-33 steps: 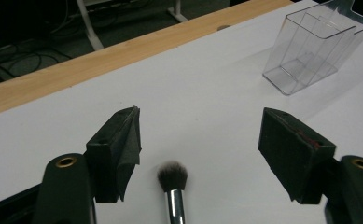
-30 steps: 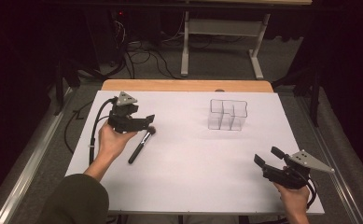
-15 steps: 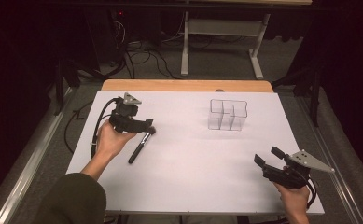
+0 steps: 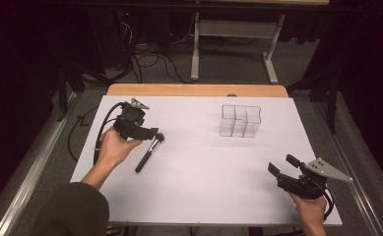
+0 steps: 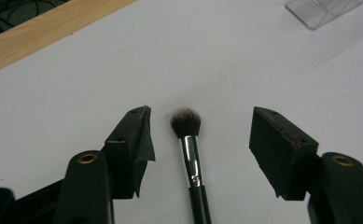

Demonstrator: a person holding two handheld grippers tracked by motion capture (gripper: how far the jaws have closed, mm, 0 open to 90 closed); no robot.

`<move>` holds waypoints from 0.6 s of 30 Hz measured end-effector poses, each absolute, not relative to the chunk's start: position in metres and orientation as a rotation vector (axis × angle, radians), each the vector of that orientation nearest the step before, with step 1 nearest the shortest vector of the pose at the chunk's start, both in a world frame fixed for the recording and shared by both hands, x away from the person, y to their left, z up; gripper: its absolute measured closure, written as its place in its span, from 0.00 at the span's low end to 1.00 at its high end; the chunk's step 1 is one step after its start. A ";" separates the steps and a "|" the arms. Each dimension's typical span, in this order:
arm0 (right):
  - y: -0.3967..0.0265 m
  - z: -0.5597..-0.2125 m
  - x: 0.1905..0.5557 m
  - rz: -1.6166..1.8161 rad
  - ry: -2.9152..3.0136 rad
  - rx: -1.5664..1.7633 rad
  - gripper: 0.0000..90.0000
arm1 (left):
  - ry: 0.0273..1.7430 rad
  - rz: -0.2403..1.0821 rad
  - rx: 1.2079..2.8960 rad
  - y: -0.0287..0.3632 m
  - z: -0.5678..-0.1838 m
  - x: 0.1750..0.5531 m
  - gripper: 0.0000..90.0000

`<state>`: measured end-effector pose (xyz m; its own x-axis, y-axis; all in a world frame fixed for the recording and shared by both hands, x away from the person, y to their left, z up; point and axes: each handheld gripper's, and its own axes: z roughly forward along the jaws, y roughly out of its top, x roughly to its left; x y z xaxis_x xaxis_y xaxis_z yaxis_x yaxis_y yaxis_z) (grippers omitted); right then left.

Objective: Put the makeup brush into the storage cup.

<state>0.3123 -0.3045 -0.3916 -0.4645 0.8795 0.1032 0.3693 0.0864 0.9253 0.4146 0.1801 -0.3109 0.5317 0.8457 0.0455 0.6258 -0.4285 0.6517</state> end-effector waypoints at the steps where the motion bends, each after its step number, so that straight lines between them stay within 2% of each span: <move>1: -0.305 -0.392 0.312 1.367 1.878 1.224 0.27 | 1.187 0.491 2.209 0.179 -0.311 0.415 0.43; 18: -0.305 -0.391 0.312 1.360 1.877 1.230 0.27 | 1.225 0.411 2.337 0.170 -0.320 0.420 0.41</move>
<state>0.3117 -0.3050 -0.3914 -0.4583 0.8831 0.1001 0.3702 0.0873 0.9248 0.4204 0.1702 -0.3198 0.5573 0.8290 0.0466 0.6893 -0.4932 0.5306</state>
